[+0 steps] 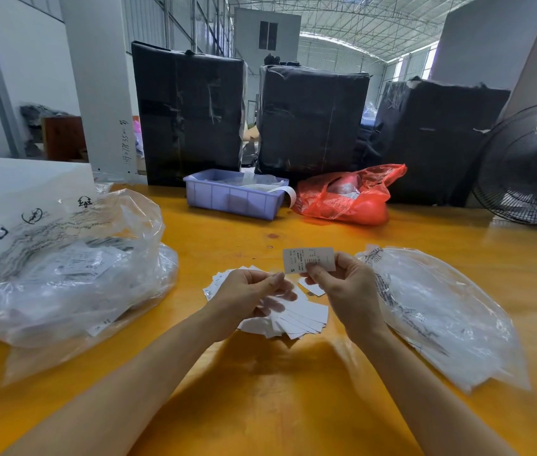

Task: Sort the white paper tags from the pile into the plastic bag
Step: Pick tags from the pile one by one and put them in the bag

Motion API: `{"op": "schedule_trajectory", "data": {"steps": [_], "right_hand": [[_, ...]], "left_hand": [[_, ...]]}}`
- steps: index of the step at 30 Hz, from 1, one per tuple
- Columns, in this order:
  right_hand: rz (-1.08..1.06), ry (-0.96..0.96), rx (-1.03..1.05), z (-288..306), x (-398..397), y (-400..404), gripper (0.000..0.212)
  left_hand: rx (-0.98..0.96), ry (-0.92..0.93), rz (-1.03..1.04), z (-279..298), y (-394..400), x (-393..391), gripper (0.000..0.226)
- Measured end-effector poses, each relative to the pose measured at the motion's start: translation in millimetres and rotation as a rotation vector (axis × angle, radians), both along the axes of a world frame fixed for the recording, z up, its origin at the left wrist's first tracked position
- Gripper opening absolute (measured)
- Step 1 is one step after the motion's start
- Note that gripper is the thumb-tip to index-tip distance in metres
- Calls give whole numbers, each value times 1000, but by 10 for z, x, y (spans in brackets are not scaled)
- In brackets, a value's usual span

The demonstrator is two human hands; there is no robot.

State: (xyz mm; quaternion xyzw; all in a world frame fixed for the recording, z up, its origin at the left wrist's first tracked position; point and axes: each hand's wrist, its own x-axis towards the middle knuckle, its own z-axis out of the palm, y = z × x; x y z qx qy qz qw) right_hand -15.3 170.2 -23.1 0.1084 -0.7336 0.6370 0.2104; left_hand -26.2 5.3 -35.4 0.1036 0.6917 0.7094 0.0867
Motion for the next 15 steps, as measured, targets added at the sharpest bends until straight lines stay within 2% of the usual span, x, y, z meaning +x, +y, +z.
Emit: {"op": "schedule_trajectory", "data": {"steps": [9, 13, 15], "right_hand": [[-64, 18, 105, -22, -30, 19, 19], [-8, -23, 207, -28, -23, -1, 8], [17, -47, 244, -30, -12, -17, 9]], "left_hand": [[-9, -3, 24, 4, 4, -2, 22], [17, -10, 51, 11, 7, -5, 19], [7, -12, 72, 8, 6, -9, 18]]}}
